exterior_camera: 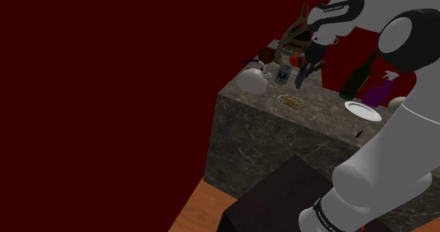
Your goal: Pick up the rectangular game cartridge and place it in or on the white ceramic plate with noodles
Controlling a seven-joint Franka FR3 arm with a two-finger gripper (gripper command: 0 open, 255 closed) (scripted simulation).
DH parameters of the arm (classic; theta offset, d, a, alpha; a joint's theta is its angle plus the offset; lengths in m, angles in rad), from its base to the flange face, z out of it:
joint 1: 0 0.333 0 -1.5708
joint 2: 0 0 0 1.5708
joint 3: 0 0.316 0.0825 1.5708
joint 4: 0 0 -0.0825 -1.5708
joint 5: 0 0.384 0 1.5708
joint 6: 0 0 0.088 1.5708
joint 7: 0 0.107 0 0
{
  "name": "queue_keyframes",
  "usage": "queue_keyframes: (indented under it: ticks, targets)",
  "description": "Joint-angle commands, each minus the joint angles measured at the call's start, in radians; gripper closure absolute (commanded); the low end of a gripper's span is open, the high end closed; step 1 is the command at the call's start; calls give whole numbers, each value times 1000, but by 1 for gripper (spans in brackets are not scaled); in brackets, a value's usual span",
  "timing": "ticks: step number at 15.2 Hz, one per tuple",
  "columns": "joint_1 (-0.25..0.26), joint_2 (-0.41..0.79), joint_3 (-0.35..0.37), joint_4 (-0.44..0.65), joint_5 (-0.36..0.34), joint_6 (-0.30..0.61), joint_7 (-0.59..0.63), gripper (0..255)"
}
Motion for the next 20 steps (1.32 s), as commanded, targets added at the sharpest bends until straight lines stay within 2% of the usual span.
queue_keyframes:
  ticks: [1, 14, 20]
  targets:
    - [0, 4, 1, -22, 2, 26, -1, 255]
    - [-2, 44, 3, -153, 20, 194, -16, 255]
    - [-2, 44, 3, -153, 20, 194, -16, 255]
